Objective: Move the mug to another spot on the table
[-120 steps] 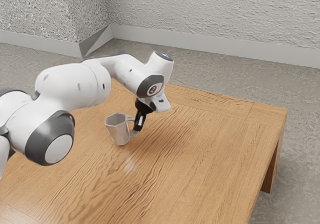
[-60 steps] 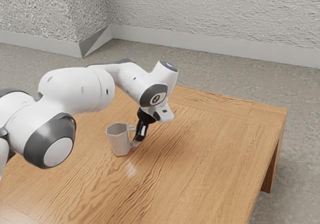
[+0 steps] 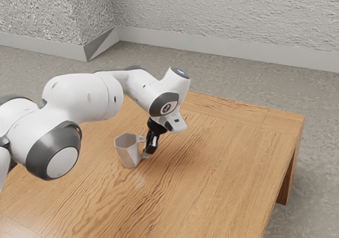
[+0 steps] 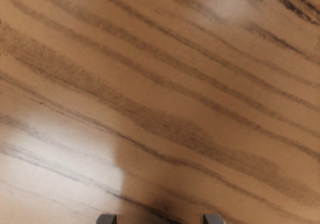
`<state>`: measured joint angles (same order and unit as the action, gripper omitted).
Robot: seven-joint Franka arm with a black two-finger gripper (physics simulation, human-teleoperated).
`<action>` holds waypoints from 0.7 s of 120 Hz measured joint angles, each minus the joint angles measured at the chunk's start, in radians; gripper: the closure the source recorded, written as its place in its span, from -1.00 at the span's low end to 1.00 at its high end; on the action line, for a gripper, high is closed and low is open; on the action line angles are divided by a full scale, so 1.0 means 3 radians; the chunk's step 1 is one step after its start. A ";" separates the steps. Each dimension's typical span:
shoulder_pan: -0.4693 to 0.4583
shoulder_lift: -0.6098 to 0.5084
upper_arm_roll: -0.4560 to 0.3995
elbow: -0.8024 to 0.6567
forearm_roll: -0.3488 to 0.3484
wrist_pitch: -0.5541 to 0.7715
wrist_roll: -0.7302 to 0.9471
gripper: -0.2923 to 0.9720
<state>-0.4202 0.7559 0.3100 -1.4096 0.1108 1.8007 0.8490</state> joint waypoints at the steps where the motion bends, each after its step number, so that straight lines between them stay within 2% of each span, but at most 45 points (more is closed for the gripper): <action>1: 0.0001 0.0000 0.0000 0.0000 0.0000 0.0001 -0.0001 0.19; 30: 0.0008 -0.0001 0.0000 0.0002 -0.0005 0.0027 -0.0020 -0.25; 59: -0.0001 -0.0063 -0.0032 0.0031 -0.0061 0.0217 -0.0028 -0.44; 69: -0.0025 -0.0285 -0.0067 0.0025 -0.0120 0.0268 -0.0033 -0.47; 84: -0.0071 -0.1028 -0.0105 -0.0161 -0.0180 0.0311 -0.0140 -0.50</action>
<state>-0.4415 0.4476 0.2784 -1.4580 0.0569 1.8940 0.8070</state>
